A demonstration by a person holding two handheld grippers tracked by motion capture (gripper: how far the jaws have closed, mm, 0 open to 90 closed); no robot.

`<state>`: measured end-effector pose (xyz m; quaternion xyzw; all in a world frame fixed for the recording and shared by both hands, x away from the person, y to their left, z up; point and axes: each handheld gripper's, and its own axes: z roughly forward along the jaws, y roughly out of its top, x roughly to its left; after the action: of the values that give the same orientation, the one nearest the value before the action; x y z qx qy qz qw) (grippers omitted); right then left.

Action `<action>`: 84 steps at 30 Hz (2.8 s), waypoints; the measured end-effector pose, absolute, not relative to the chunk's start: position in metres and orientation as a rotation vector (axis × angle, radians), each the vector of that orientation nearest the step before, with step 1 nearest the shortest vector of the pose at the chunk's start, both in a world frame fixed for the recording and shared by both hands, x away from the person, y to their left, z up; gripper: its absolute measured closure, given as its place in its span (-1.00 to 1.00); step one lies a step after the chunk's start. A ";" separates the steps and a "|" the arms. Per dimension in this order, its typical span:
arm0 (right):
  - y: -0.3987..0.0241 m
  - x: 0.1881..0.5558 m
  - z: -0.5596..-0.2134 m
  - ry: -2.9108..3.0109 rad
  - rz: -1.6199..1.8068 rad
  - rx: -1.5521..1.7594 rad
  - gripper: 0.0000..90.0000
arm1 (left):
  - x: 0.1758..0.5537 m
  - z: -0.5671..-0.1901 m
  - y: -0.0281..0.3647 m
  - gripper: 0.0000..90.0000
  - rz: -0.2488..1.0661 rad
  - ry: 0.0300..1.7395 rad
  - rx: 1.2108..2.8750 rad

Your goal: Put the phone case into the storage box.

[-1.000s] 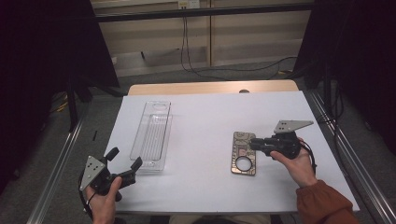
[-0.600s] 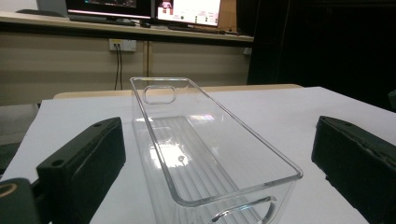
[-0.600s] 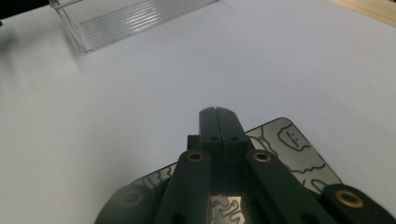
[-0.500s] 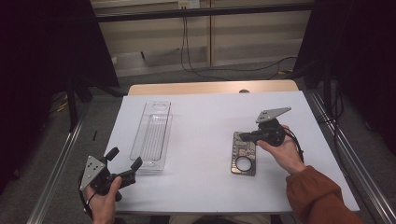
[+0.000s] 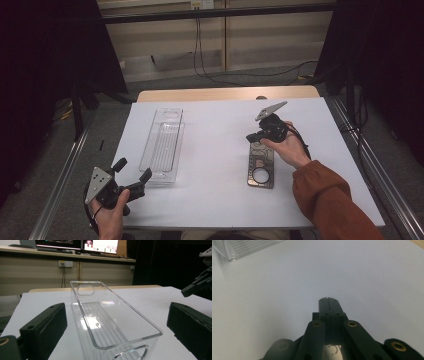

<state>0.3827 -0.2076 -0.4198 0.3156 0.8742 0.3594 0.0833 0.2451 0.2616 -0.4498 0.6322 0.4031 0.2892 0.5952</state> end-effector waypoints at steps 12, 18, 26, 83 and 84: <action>-0.200 0.398 -0.445 2.672 0.964 0.992 1.00 | 0.245 -0.450 0.262 -0.94 0.672 0.933 1.474; -0.195 0.399 -0.451 2.690 0.896 0.998 1.00 | 0.245 -0.450 0.262 -0.93 0.669 0.931 1.470; -0.201 0.406 -0.460 2.679 0.881 1.034 1.00 | 0.245 -0.450 0.263 -0.93 0.665 0.930 1.469; -0.231 0.409 -0.467 2.642 0.790 1.132 1.00 | 0.243 -0.450 0.264 -0.94 0.668 0.935 1.468; -0.233 0.409 -0.467 2.640 0.779 1.136 1.00 | 0.243 -0.450 0.264 -0.94 0.670 0.936 1.468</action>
<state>0.4094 -0.2332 -0.4669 0.3804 0.8836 0.2606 0.0819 0.2435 0.2644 -0.4502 0.6320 0.4029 0.2886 0.5957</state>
